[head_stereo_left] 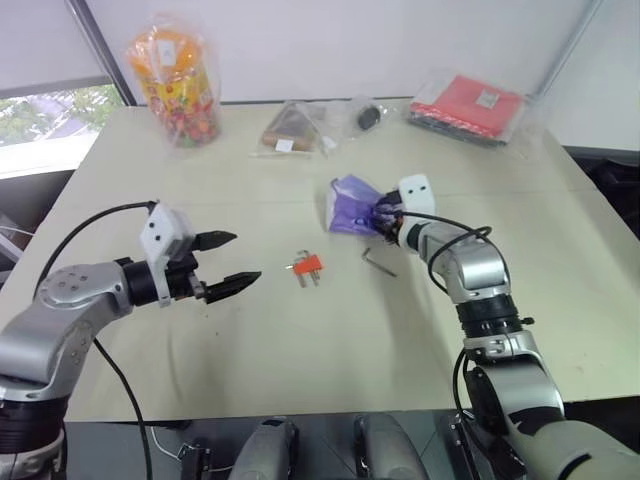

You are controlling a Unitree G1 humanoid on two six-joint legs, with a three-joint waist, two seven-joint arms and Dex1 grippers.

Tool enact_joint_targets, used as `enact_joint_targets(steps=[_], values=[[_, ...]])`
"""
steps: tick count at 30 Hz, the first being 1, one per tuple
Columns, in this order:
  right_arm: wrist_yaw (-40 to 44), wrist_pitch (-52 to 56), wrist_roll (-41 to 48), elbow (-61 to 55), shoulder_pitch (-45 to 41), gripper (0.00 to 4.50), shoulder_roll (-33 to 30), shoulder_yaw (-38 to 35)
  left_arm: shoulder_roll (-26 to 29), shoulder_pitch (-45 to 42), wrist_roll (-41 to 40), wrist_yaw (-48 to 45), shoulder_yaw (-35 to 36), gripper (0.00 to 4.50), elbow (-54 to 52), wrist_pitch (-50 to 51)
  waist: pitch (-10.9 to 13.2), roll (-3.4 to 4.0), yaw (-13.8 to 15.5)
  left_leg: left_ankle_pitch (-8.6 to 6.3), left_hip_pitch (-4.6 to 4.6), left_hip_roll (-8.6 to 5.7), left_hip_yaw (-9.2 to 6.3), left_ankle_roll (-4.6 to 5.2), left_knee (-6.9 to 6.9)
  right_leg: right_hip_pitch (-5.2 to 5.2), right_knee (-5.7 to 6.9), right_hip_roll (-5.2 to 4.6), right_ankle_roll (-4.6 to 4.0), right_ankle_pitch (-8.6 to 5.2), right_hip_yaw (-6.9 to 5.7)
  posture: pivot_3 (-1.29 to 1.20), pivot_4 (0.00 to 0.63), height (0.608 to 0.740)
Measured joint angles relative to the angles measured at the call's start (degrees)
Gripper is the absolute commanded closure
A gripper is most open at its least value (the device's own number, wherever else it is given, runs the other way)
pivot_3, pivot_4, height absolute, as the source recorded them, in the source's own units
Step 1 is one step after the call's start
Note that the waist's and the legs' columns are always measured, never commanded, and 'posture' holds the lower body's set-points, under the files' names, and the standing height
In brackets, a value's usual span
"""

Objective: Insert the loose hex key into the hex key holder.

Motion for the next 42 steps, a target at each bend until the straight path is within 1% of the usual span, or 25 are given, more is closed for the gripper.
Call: enact_joint_targets(steps=[2, 10, 14, 17, 21, 25, 29, 32, 37, 42], values=[[0.20, -0.02, -0.03, -0.01, 0.00, 4.44, 0.30, 0.05, -0.12, -0.01, 0.01, 0.13, 0.00, 0.00, 0.00, -0.22, 0.00, 0.00, -0.06, 0.00, 0.00, 0.00, 0.00, 0.00, 0.00, 0.00, 0.00, 0.00, 0.00, 0.00, 0.00, 0.00, 0.150, 0.740], [1.25, 0.18, -0.45, -1.20, 0.31, 4.44, 0.09, 0.61, -0.48, -0.28, 0.14, 0.26, -0.07, 0.00, 0.09, -0.47, 0.00, 0.00, -0.05, 0.00, 0.00, 0.00, 0.00, 0.00, -0.01, -0.01, 0.00, 0.00, 0.00, 0.00, 0.00, 0.00, 0.150, 0.740], [-0.30, -5.53, -1.69, -2.45, 0.67, 4.44, -0.61, 0.43, -0.52, -0.51, 0.19, 0.22, -0.24, 0.00, 0.41, -1.24, 0.01, 0.02, -0.02, 0.00, 0.00, 0.00, 0.01, 0.00, -0.01, -0.02, 0.00, 0.00, 0.00, 0.00, 0.00, 0.00, 0.150, 0.740], [-4.43, -11.25, -3.80, -2.53, -0.30, 4.44, -2.37, -1.94, -0.52, -0.52, 0.24, 0.22, -0.55, 0.00, 0.58, -1.37, 0.01, 0.02, 0.20, 0.00, -0.01, -0.03, 0.01, -0.01, -0.01, -0.02, 0.00, -0.01, 0.00, 0.00, 0.00, 0.00, 0.150, 0.740], [-11.89, -15.27, -6.38, -2.52, -1.89, 4.44, -4.42, -7.09, -0.54, -0.52, 0.41, 0.20, -0.72, 0.00, 0.66, -1.56, 0.01, 0.02, 0.16, 0.01, -0.01, -0.03, 0.01, -0.02, -0.02, -0.02, 0.00, -0.01, 0.00, 0.00, 0.00, 0.00, 0.150, 0.740], [-19.15, -16.42, -9.18, -2.55, -1.34, 4.44, -5.21, -10.53, -1.33, -0.56, 1.07, 0.19, -1.58, 0.00, 0.78, -2.30, 0.01, 0.02, 0.05, 0.01, -0.01, -0.02, 0.02, -0.02, -0.03, -0.02, 0.00, -0.01, 0.00, 0.00, 0.01, 0.00, 0.150, 0.740], [-27.26, -16.08, -12.00, -2.56, 1.86, 4.44, -5.63, -14.33, -1.65, -0.65, 1.49, 0.00, -1.86, 0.00, 1.42, -2.86, 0.01, 0.02, 0.08, 0.01, -0.01, -0.02, 0.03, -0.02, -0.05, -0.02, 0.00, -0.01, 0.00, 0.00, 0.02, 0.00, 0.150, 0.740], [-30.65, -14.09, -12.95, -2.73, 3.51, 4.44, -5.88, -17.24, -1.78, -0.65, 1.86, -0.11, -2.01, 0.00, 1.71, -3.34, 0.01, 0.02, 0.08, 0.01, -0.01, -0.03, 0.06, -0.01, -0.05, -0.02, 0.00, 0.00, 0.00, 0.00, 0.04, 0.00, 0.150, 0.740], [-29.73, -12.21, -11.94, -5.31, 5.14, 4.44, -5.20, -18.14, -2.43, -0.92, 2.36, -0.42, -3.48, 0.00, 1.77, -3.78, 0.02, 0.05, -0.30, 0.01, 0.00, 0.01, 0.08, -0.01, -0.06, -0.02, 0.01, 0.04, 0.00, 0.00, 0.06, 0.00, 0.150, 0.740], [-23.80, -11.01, -7.96, -9.68, 5.26, 4.44, -3.88, -17.59, -2.47, -1.00, 2.56, -0.68, -3.74, 0.00, 2.35, -3.99, 0.02, 0.05, -0.23, 0.01, 0.00, 0.01, 0.07, 0.00, -0.06, -0.02, 0.01, 0.04, 0.00, 0.00, 0.05, 0.00, 0.150, 0.740]])
